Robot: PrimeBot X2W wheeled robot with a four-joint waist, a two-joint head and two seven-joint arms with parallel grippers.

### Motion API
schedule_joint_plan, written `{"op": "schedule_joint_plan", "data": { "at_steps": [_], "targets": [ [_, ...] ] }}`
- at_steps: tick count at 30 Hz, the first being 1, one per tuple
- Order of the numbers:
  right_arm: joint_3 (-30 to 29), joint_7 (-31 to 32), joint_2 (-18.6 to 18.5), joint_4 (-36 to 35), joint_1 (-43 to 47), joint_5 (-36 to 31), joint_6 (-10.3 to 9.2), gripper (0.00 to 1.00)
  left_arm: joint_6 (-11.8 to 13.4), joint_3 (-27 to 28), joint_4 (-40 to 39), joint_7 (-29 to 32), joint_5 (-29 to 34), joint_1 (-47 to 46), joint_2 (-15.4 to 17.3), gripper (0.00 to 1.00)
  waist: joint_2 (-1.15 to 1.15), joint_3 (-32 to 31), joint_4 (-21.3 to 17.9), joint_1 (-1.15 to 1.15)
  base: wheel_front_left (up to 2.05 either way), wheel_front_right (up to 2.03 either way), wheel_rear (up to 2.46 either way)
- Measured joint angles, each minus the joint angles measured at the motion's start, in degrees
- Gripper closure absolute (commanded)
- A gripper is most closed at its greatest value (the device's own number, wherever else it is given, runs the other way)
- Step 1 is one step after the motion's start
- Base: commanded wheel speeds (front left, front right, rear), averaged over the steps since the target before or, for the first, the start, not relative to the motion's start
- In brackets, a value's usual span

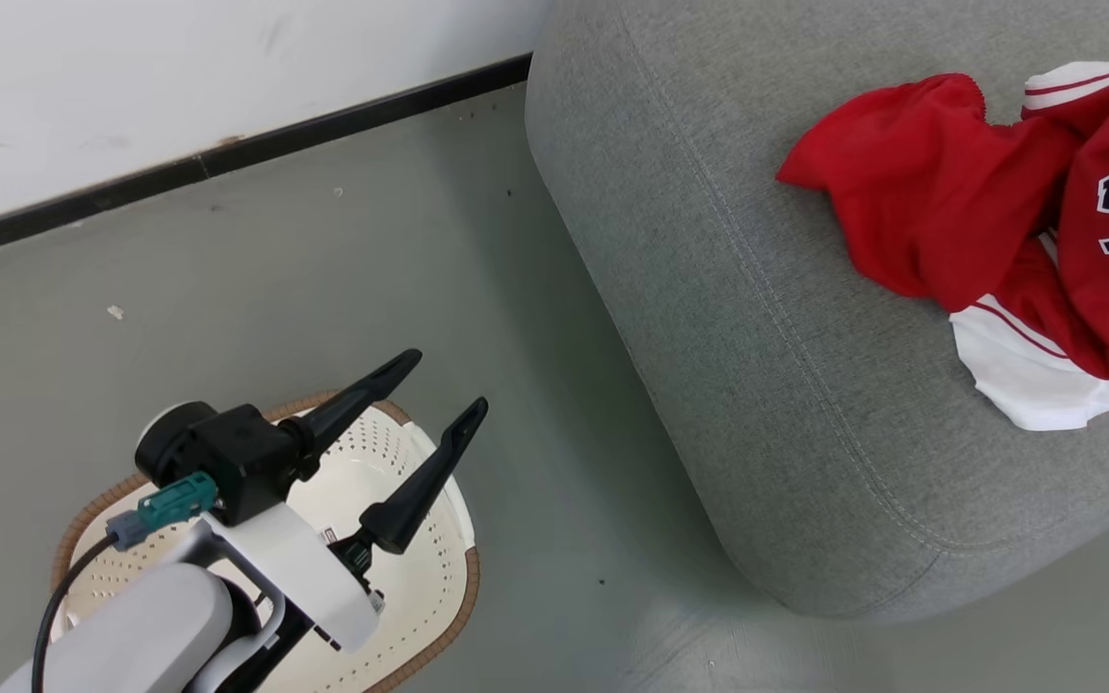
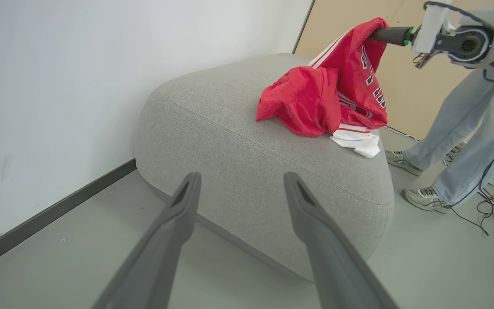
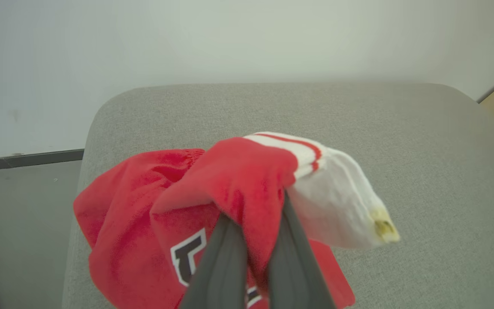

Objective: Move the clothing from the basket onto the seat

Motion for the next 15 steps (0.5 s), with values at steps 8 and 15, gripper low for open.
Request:
{"op": "schedule_joint_plan", "data": {
  "at_steps": [8,15],
  "targets": [
    [2.10,4.46,-0.46,3.76,-0.18,0.19,0.00,0.00,-0.26,0.78,-0.91,0.44,0.52,-2.08,0.40,0.00,0.00,2.17,0.49,0.00,0.00,0.00,0.00],
    [4.83,6.39,-1.62,4.64,-1.46,0.47,0.00,0.00,-1.03,1.25,-0.67,-0.13,0.52,-2.47,0.65,0.00,0.00,2.44,0.30,0.00,0.00,0.00,0.00]
  ]
}}
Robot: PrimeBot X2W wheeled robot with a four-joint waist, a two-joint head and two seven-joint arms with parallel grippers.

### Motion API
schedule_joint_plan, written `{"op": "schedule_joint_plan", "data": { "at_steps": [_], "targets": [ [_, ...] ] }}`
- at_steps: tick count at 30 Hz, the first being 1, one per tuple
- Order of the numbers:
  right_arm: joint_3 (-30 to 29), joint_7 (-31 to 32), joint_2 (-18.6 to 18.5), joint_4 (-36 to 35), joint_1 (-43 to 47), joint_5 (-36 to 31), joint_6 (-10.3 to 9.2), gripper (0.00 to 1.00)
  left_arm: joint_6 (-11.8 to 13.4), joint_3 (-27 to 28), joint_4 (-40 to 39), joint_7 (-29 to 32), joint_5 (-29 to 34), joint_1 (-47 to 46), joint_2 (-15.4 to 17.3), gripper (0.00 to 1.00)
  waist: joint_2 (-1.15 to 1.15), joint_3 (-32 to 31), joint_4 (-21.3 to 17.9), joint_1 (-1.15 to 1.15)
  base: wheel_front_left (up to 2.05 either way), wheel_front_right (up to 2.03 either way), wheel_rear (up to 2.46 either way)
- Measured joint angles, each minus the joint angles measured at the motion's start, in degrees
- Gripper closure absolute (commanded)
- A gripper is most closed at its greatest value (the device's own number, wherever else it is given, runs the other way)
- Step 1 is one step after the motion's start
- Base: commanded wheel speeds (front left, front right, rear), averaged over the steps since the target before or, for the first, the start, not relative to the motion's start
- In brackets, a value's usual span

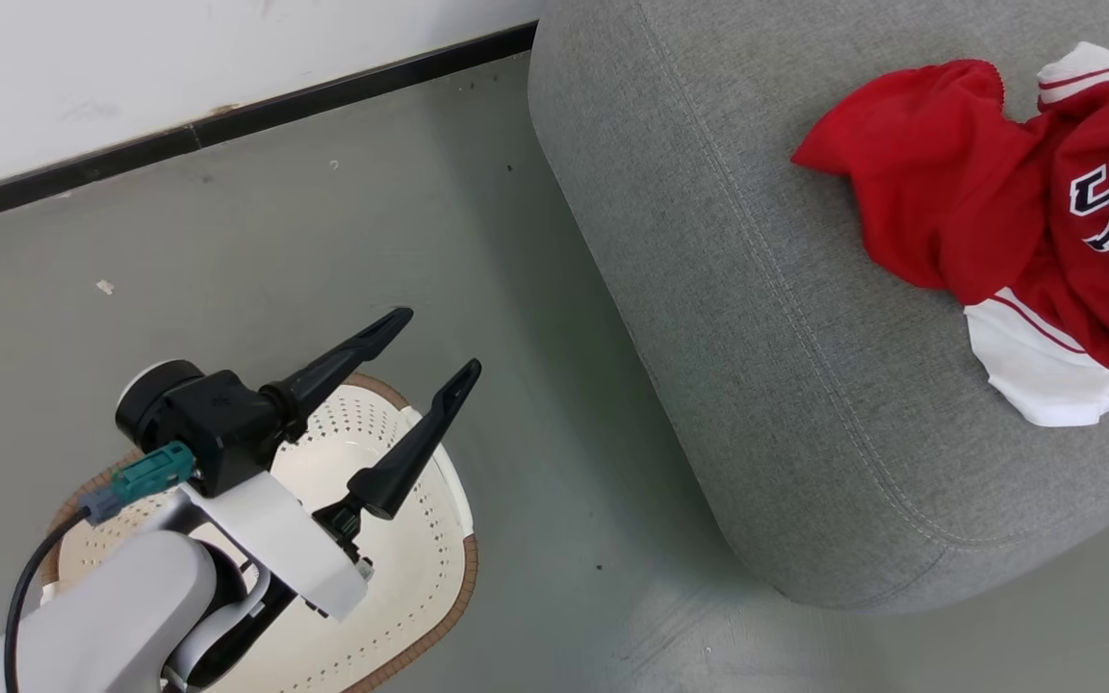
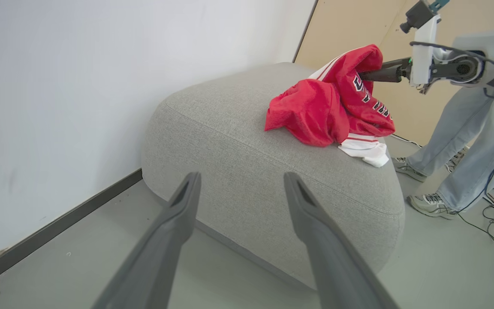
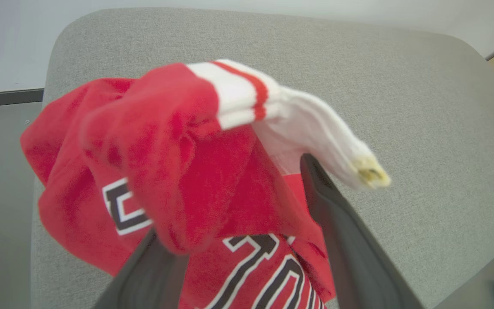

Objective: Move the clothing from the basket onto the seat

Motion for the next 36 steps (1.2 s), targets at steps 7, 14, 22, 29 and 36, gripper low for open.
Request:
{"op": "schedule_joint_plan", "data": {
  "at_steps": [7,14,22,29,36],
  "targets": [
    [2.43,1.99,-0.36,-0.74,0.24,5.57,0.00,0.00,-0.47,0.40,1.02,-0.75,-0.03,-0.49,-0.22,0.00,0.00,-0.83,-0.46,0.00,0.00,0.00,0.00],
    [4.35,4.85,-1.76,-3.59,1.71,11.78,0.00,0.00,-0.54,0.68,2.50,-1.56,-0.21,-0.48,-0.20,0.00,0.00,-2.33,-1.05,0.00,0.00,0.00,0.00],
    [6.03,5.14,-5.63,-9.26,3.70,15.36,0.00,0.00,-0.49,2.03,4.08,-3.52,-0.74,-0.27,-0.21,0.00,0.00,-4.75,-1.66,0.00,0.00,0.00,0.00],
    [5.70,1.36,-8.27,-13.36,3.88,16.77,-0.01,0.00,0.19,3.76,5.80,-4.88,-1.75,2.07,-0.21,0.00,0.00,-7.39,-1.79,0.00,0.00,0.00,0.00],
    [4.69,-4.17,-9.06,-16.58,4.13,17.88,-0.01,0.00,1.64,5.75,7.06,-6.32,-3.20,4.54,-0.82,0.00,0.00,-10.41,-1.26,0.00,0.00,0.00,0.00]
  ]
}}
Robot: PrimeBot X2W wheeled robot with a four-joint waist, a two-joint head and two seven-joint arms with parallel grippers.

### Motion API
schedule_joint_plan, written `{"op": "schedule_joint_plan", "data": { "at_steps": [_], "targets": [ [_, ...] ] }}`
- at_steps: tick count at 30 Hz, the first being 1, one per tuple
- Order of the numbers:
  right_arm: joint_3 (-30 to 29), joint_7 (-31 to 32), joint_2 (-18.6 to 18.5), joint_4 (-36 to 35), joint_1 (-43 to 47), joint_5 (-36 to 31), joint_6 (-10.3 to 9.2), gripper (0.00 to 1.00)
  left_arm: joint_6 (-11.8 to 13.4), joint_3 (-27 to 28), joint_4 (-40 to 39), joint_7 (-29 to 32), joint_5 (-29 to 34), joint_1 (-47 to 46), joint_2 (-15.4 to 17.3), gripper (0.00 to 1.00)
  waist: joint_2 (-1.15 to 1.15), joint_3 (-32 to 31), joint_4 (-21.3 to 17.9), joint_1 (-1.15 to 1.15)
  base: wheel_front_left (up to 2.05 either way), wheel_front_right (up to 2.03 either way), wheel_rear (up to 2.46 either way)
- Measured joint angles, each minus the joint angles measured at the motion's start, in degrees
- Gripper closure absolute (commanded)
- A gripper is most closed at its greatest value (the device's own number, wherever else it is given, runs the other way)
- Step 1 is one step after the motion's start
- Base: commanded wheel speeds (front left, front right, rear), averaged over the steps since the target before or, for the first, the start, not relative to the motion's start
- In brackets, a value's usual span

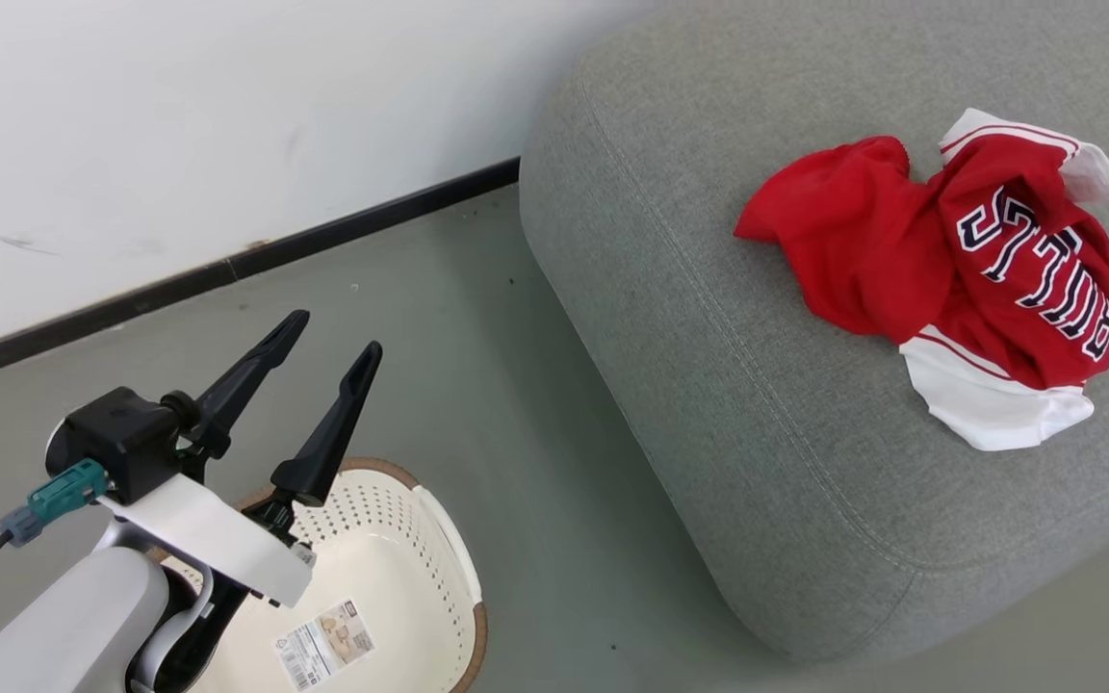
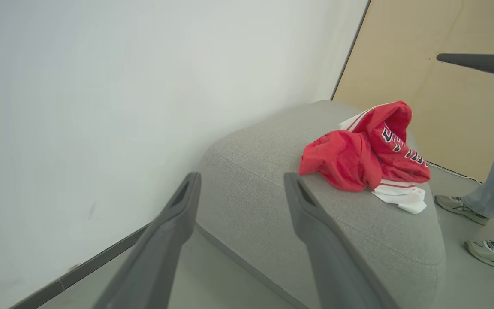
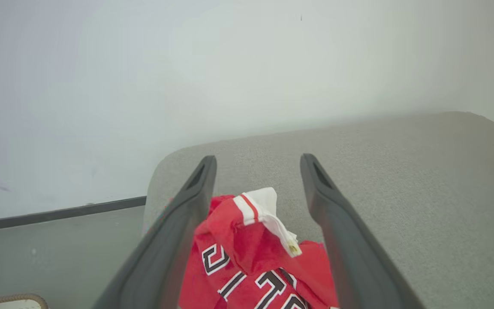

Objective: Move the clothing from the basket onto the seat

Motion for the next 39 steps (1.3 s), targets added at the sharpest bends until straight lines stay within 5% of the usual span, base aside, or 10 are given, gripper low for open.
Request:
{"op": "schedule_joint_plan", "data": {
  "at_steps": [17,39],
  "targets": [
    [-0.56,-10.53,4.36,-4.04,6.78,2.00,0.00,0.00,6.03,8.00,2.81,-1.23,-3.14,8.39,-2.83,0.00,0.00,-6.77,5.41,0.00,0.00,0.00,0.00],
    [-5.58,-11.29,11.74,-8.20,19.10,-4.98,0.00,0.00,8.08,16.92,3.48,-1.30,-2.61,18.09,-9.16,0.00,0.00,-12.52,14.37,0.00,0.00,0.00,0.00]
  ]
}}
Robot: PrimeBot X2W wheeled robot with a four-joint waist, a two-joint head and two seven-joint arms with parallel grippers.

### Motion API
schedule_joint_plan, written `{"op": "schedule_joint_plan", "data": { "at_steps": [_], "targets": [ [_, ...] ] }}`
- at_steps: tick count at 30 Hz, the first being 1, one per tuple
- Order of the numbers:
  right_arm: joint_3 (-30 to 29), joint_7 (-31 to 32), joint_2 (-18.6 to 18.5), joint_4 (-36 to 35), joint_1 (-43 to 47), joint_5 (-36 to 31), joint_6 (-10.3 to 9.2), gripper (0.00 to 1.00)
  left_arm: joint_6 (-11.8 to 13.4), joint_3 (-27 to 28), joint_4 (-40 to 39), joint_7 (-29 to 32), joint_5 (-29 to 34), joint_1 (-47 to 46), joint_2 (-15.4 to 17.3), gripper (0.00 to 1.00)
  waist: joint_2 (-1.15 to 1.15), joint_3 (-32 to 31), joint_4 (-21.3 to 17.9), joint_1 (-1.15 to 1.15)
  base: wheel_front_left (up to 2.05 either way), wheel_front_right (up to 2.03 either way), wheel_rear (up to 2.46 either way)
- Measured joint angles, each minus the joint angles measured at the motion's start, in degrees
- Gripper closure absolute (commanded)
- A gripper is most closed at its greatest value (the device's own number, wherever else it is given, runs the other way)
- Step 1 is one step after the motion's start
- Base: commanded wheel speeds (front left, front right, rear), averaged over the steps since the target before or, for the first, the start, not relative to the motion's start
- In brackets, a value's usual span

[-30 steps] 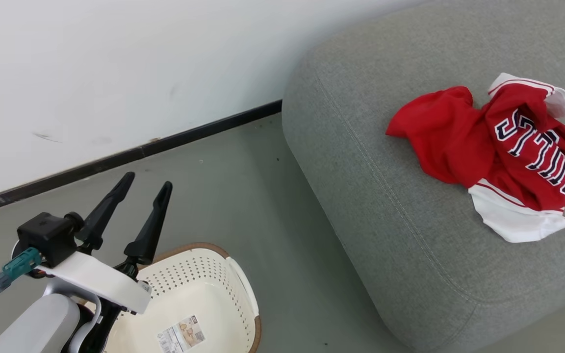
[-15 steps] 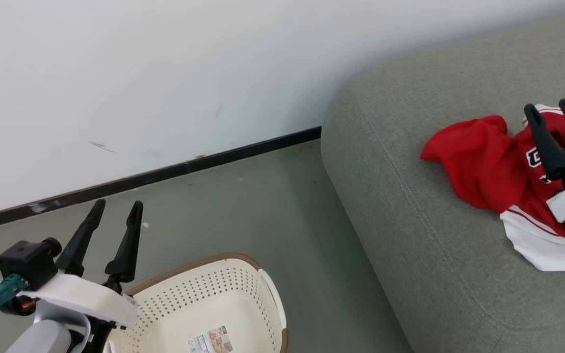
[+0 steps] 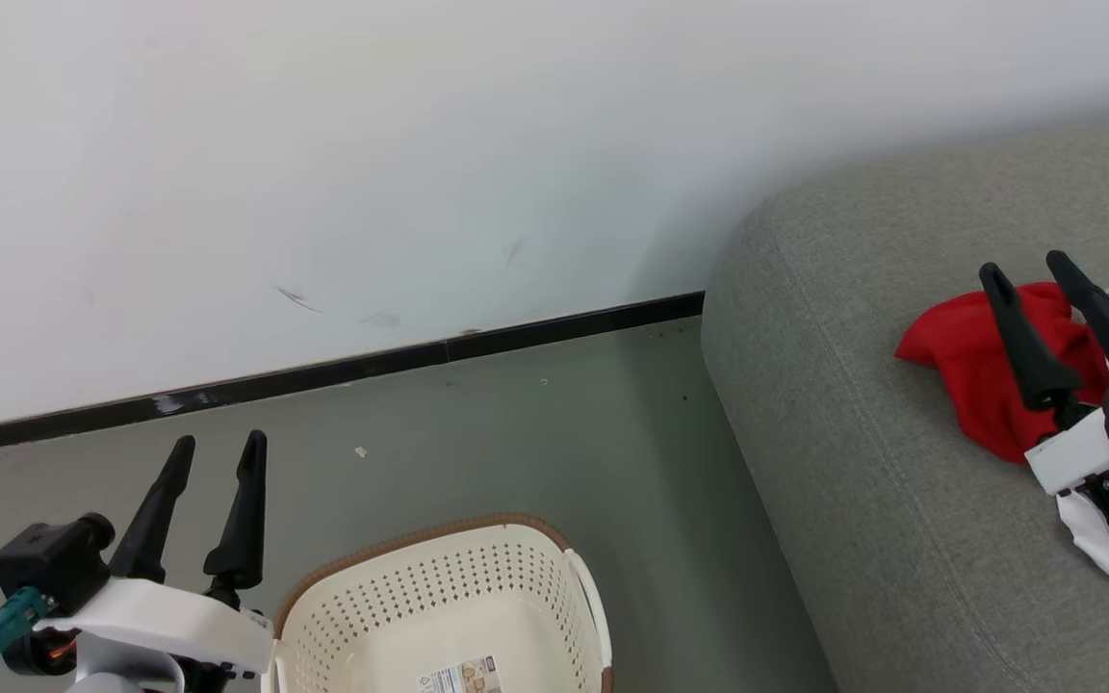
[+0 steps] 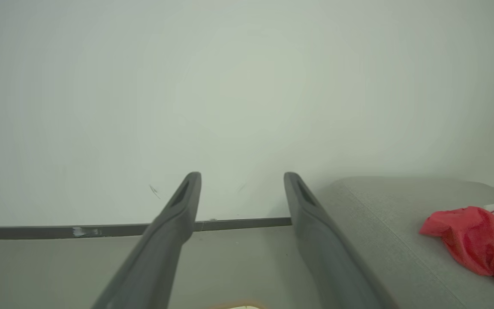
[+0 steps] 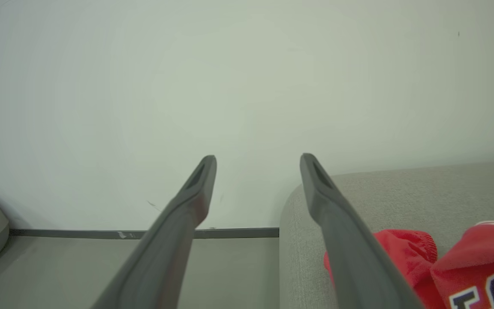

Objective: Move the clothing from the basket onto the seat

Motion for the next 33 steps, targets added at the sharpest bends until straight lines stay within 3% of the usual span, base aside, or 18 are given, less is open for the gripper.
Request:
{"op": "schedule_joint_plan", "data": {
  "at_steps": [17,33],
  "targets": [
    [-7.65,0.00,9.91,-5.03,12.37,-8.28,0.00,0.00,-0.57,3.49,1.79,0.00,4.53,3.00,-3.32,0.00,0.00,-1.77,5.00,0.00,0.00,0.00,0.00],
    [-10.46,0.00,15.46,-8.56,15.77,-17.06,0.00,0.00,-1.43,6.93,3.55,0.00,8.25,4.87,-6.47,0.00,0.00,-1.65,7.15,0.00,0.00,0.00,0.00]
  ]
}}
